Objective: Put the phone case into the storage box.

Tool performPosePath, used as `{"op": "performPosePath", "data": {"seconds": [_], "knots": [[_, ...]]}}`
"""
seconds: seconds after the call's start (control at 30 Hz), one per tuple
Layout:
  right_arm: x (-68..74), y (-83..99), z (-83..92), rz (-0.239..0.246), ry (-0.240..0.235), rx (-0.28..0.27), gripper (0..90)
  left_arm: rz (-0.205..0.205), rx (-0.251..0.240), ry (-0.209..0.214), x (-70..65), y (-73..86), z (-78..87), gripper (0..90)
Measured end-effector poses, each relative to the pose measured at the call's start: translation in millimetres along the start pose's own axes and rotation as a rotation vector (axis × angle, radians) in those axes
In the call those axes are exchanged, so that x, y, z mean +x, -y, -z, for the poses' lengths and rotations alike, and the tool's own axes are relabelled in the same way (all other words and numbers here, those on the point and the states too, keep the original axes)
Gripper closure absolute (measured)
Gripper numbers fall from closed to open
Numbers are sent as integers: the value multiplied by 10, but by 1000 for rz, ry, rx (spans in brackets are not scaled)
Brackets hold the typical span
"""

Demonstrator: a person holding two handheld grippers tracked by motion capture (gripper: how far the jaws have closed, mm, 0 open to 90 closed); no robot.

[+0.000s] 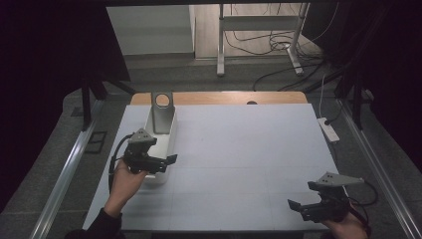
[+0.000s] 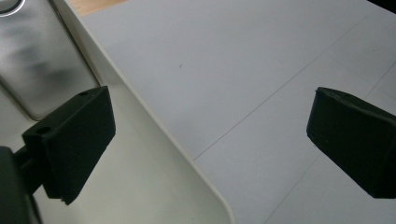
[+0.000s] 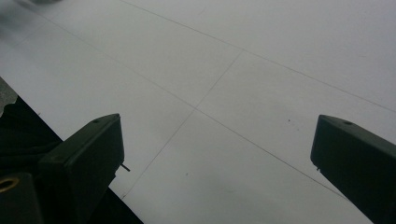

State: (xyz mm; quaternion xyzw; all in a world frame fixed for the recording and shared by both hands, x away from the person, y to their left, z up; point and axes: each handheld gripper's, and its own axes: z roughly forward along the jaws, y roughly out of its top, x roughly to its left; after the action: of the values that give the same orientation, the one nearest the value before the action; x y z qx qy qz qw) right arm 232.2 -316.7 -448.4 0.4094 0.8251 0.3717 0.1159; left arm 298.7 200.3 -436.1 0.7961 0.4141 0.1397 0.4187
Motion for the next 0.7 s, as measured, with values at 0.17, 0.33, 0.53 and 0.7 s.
{"op": "performPosePath", "data": {"seconds": [0.17, 0.33, 0.53, 0.7], "knots": [[3, 0, -1, 1, 0, -2, 32, 9, -10, 1, -40, 64, 48, 21], [4, 0, -2, 0, -1, -1, 32, 15, -18, 2, -78, 121, 96, 21], [5, 0, -1, 2, -2, -1, 32, 15, -25, -2, -112, 162, 151, 21], [5, 0, -1, 2, -2, -1, 32, 22, -31, -4, -118, 194, 183, 22]]}}
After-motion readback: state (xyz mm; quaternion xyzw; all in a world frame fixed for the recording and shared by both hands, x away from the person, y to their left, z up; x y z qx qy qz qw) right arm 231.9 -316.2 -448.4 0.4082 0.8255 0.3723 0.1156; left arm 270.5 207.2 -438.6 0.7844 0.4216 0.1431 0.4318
